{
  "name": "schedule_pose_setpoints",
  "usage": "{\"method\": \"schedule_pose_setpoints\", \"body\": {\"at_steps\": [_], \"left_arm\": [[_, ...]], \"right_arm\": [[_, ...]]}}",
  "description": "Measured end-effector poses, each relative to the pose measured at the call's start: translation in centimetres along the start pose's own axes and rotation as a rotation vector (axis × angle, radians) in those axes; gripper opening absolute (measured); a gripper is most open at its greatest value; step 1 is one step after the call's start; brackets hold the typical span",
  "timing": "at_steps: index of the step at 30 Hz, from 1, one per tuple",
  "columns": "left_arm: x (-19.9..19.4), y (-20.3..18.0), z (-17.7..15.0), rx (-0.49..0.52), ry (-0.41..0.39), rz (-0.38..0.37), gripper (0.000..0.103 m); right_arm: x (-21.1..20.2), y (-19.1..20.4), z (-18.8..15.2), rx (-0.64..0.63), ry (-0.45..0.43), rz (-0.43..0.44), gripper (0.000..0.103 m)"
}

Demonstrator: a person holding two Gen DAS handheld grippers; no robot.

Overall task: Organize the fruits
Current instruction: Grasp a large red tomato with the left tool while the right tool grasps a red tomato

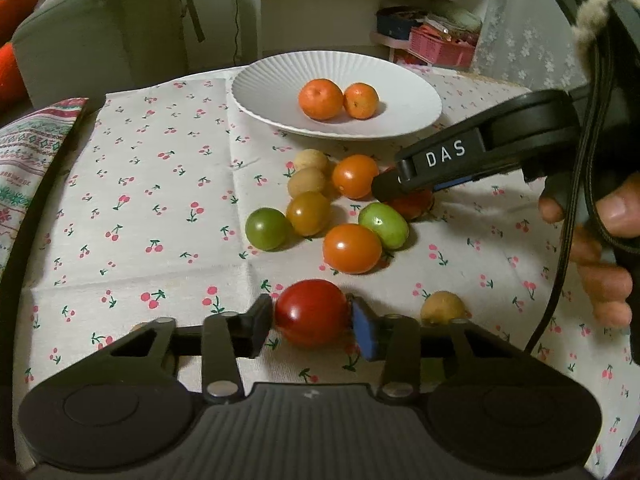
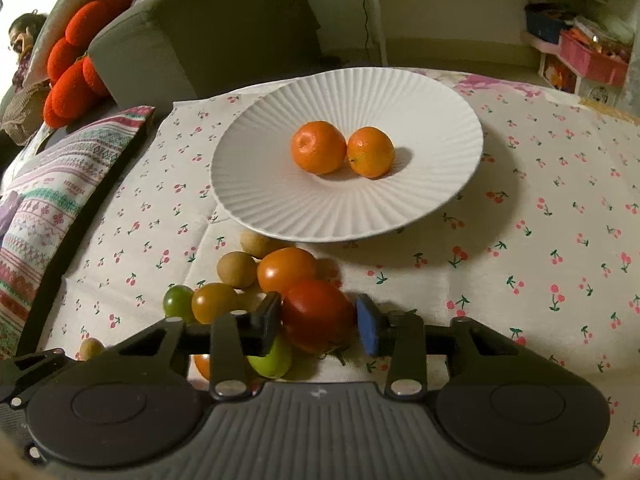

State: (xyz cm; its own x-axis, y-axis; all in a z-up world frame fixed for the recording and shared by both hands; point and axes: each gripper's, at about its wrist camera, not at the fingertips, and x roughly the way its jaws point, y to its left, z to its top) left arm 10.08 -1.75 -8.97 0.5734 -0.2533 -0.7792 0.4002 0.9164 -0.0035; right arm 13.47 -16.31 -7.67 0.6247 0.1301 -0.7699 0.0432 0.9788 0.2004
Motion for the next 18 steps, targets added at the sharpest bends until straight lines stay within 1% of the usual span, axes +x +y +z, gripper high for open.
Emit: {"method": "schedule_pose_setpoints", "body": {"at_steps": [10, 18], "left_arm": [[0.0, -0.1, 0.0, 0.019, -0.006, 0.020, 0.021], [-0.7, 0.6, 0.2, -0.010, -0.023, 0.030, 0.020]], "right_arm": [[-0.6, -0.1, -0.1, 0.014, 0.003, 0.004, 0.036], [-2.1, -0.8, 0.2, 0.048, -0.023, 0.025, 0.036]]}}
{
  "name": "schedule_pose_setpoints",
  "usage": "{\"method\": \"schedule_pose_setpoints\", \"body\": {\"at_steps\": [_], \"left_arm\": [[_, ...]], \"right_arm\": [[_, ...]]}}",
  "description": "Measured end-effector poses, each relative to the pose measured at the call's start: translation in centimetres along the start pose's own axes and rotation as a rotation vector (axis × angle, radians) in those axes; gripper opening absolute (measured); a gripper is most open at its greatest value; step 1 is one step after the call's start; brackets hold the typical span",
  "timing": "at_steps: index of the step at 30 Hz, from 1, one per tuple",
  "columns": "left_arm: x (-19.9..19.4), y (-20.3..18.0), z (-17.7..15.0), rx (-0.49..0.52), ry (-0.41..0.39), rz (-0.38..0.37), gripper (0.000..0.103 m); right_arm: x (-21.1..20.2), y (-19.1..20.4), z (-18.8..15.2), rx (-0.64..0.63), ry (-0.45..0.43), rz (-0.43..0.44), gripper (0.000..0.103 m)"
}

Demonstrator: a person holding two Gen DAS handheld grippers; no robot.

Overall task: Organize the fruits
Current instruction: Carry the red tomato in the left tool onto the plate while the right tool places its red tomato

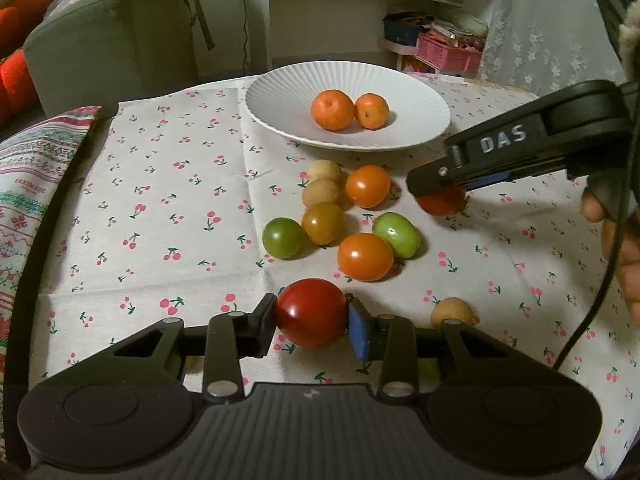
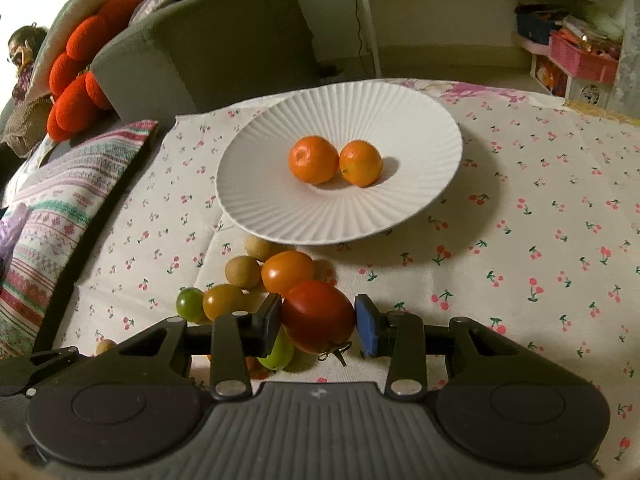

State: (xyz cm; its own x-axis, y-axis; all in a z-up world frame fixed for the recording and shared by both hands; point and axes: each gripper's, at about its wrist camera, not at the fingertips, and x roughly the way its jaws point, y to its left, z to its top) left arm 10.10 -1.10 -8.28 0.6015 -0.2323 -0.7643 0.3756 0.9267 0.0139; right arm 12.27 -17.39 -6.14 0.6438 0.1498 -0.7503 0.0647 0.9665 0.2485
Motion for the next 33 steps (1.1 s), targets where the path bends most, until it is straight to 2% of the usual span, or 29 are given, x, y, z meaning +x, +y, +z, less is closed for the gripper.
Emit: {"method": "schedule_pose_setpoints", "body": {"at_steps": [12, 17, 21, 24, 26, 29, 33], "left_arm": [[-1.6, 0.5, 0.6, -0.022, -0.067, -0.020, 0.020], [-2.4, 1.0, 1.1, -0.035, -0.101, -0.016, 0.020], [-3.2, 2.4, 2.4, -0.078, -0.145, 0.020, 0.021], [-3.1, 2.9, 4.0, -0.094, -0.168, 0.051, 0.021], [-2.7, 2.6, 4.9, -0.104, -0.168, 0.032, 0.021], [-1.9, 1.5, 6.3, -0.097, -0.171, -0.012, 0.021], [-0.4, -0.5, 7.9, -0.043, -0.182, -0.010, 0.021]], "right_arm": [[-1.1, -0.6, 0.0, 0.035, -0.018, 0.026, 0.036], [-2.6, -1.4, 0.5, 0.071, -0.056, 0.060, 0.036], [-4.4, -3.7, 1.4, 0.158, -0.124, 0.067, 0.036], [-5.2, -6.3, 2.3, 0.238, -0.185, 0.026, 0.036], [-5.0, -7.5, 2.6, 0.273, -0.199, 0.005, 0.036], [-4.0, -8.0, 2.9, 0.299, -0.196, 0.021, 0.036], [-3.1, -7.2, 3.0, 0.288, -0.194, 0.043, 0.036]]}}
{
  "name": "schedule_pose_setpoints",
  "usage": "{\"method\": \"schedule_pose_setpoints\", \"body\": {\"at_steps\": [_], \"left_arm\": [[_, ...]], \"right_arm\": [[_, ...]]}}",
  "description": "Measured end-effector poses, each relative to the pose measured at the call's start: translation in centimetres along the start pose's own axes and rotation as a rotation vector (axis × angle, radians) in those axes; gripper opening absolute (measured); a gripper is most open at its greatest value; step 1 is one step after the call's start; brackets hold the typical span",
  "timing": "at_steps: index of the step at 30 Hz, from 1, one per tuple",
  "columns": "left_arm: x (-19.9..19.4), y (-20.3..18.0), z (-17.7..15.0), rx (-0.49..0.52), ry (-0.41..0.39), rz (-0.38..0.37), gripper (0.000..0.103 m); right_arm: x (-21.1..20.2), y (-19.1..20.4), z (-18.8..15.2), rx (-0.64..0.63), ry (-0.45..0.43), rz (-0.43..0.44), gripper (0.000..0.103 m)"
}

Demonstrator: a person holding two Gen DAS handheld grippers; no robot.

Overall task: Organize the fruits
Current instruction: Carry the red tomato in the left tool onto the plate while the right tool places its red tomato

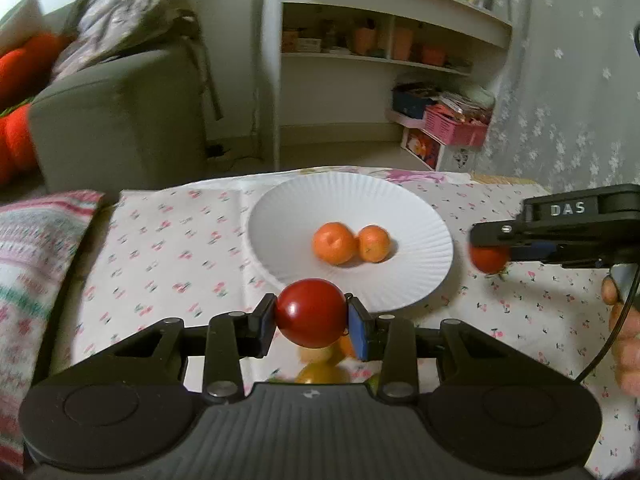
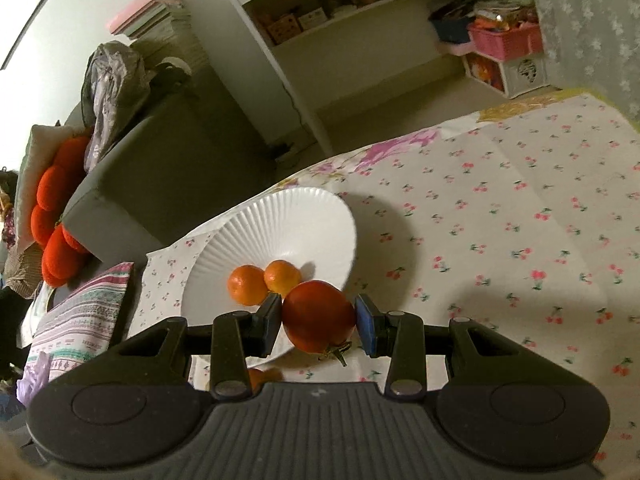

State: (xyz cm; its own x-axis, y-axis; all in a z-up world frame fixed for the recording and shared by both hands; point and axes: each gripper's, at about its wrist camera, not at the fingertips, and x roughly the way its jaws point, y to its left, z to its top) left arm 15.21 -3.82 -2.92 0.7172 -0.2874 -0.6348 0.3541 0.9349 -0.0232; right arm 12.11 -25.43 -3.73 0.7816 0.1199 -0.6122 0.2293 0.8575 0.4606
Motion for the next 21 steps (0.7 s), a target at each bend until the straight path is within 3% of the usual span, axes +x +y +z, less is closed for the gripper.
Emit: {"method": "schedule_pose_setpoints", "body": {"at_steps": [9, 21], "left_arm": [[4.4, -1.6, 1.2, 0.074, -0.001, -0.003, 0.021], [6.7, -2.1, 0.9, 0.103, 0.004, -0.013, 0.021]], "right_arm": [[1.5, 1.3, 0.1, -0.072, 0.003, 0.015, 0.036], [3.5, 2.7, 0.0, -0.202, 0.008, 0.003, 0.036]]}}
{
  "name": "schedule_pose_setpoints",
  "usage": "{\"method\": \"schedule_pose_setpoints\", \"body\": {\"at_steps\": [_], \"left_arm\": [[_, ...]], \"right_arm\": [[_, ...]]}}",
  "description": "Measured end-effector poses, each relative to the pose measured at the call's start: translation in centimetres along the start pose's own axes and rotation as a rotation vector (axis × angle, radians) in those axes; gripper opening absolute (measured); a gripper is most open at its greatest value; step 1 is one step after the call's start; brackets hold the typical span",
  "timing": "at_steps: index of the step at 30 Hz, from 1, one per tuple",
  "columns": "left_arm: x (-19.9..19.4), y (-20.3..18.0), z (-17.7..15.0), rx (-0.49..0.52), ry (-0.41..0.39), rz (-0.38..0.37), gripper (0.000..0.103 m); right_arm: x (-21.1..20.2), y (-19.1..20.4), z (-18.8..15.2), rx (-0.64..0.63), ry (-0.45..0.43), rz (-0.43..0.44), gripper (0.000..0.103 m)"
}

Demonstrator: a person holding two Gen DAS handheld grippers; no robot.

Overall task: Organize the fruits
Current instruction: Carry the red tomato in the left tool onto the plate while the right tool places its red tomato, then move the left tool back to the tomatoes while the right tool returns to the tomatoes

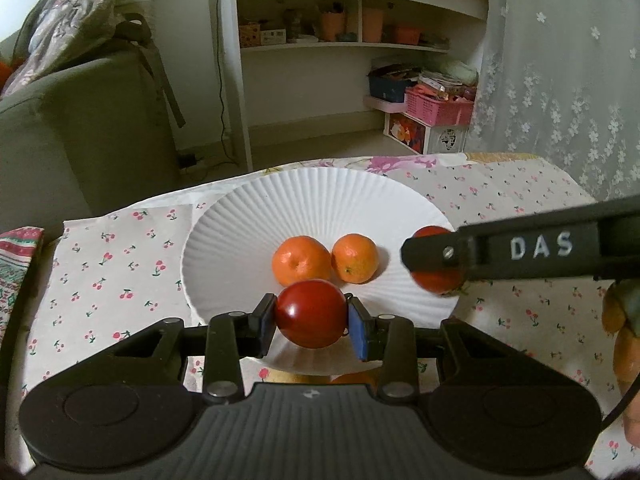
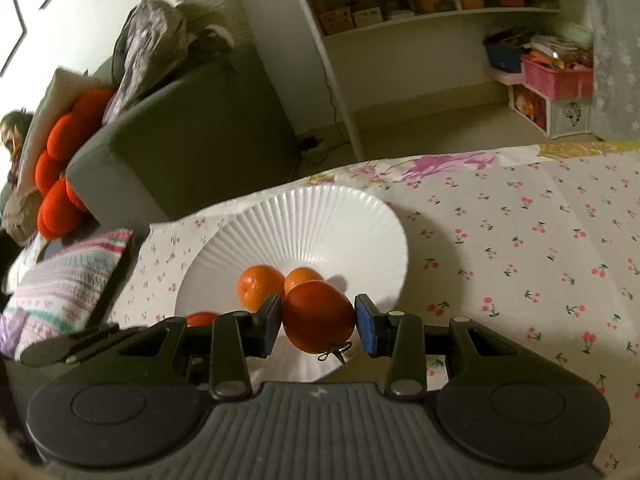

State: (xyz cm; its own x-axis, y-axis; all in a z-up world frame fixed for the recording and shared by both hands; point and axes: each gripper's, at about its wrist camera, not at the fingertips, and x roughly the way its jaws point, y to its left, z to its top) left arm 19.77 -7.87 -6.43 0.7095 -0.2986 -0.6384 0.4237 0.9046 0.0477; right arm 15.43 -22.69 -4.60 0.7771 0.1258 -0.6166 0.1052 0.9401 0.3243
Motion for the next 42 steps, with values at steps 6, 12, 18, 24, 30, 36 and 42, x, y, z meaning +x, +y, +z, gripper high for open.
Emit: {"method": "schedule_pose_setpoints", "body": {"at_steps": [6, 12, 18, 24, 30, 36, 42], "left_arm": [[0.2, 0.1, -0.2, 0.003, 0.003, -0.001, 0.021], [-0.4, 0.6, 0.1, -0.013, -0.014, -0.010, 0.028], [-2.5, 2.4, 0.5, -0.129, -0.036, -0.008, 0.038], [-5.8, 4.9, 1.1, -0.217, -0.076, 0.060, 0.052], [-8.0, 6.0, -0.1, -0.271, -0.043, 0.106, 0.065], [-9.0, 6.6, -1.3, -0.276, 0.012, 0.119, 0.069], [-10.6, 7.1, -2.2, -0.270, 0.025, 0.102, 0.080]], "right_arm": [[0.6, 0.6, -0.2, -0.016, 0.021, -0.007, 0.037], [-0.3, 0.1, 0.0, 0.015, 0.005, 0.001, 0.043], [-1.9, -1.0, 0.5, 0.087, -0.023, 0.013, 0.044], [-3.6, -1.2, 0.4, 0.124, -0.041, 0.037, 0.052], [-4.6, -0.8, 0.1, 0.111, -0.037, 0.032, 0.058], [-5.8, 0.0, -0.5, 0.073, -0.024, 0.042, 0.070], [-6.8, 1.2, -1.1, 0.018, 0.005, 0.071, 0.078]]}}
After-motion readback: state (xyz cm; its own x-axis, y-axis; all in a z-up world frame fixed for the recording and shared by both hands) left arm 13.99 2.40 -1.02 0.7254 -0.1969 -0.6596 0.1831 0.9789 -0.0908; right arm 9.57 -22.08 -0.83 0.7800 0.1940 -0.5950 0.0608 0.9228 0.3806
